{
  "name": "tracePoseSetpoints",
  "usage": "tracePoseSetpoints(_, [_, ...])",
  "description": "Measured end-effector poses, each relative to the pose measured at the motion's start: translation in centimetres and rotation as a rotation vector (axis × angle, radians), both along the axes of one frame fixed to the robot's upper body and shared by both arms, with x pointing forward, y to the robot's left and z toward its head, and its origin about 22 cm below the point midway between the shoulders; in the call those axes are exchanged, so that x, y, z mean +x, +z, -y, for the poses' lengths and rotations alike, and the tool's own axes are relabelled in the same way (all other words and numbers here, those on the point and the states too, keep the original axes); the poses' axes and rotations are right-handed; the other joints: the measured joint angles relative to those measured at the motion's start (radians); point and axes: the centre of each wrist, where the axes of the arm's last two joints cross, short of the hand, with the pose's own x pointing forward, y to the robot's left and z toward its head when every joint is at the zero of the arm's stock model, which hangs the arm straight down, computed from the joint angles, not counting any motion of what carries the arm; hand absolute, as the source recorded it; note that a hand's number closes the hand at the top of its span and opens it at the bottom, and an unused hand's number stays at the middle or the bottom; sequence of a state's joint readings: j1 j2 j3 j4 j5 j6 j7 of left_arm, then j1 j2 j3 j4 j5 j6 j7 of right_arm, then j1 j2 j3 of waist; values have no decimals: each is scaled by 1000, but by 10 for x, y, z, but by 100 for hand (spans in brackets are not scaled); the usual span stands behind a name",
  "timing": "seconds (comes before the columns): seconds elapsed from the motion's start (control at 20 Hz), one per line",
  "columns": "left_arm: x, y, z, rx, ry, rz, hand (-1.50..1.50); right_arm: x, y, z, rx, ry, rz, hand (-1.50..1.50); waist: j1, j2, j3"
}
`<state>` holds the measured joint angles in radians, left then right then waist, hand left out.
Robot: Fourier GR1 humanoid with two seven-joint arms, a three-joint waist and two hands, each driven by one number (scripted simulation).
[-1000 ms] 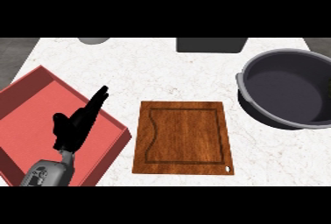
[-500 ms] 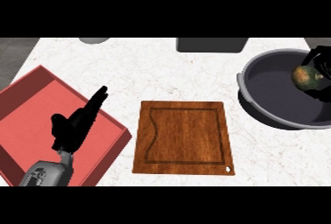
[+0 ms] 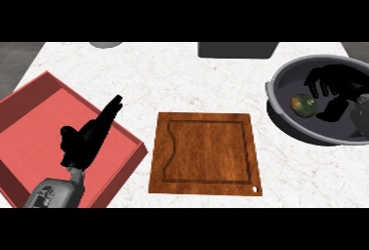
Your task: Pick the squash from the cutting board and place it in the pot
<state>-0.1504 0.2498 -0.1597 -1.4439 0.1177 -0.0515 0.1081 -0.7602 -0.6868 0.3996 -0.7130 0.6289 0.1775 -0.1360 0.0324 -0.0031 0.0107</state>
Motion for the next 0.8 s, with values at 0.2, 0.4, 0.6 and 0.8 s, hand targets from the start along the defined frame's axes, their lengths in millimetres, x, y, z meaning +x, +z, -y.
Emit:
tracePoseSetpoints(0.2, [-3,-1,-2,3,-1,5,0,9,-8,-14,7,-18,-82,-150,-1,-1,3])
tracePoseSetpoints(0.4, [-4,-3,-4,4,10,5,0,16,-12,-36,249,10,-13,-150,-16,-3,5])
tracePoseSetpoints(0.6, [-8,-3,-10,1,22,-1,0,22,-4,-46,552,-2,99,-150,-27,-6,5])
tracePoseSetpoints(0.8, [-8,-3,-8,2,33,0,0,25,9,-32,803,-92,224,-150,-33,-5,5])
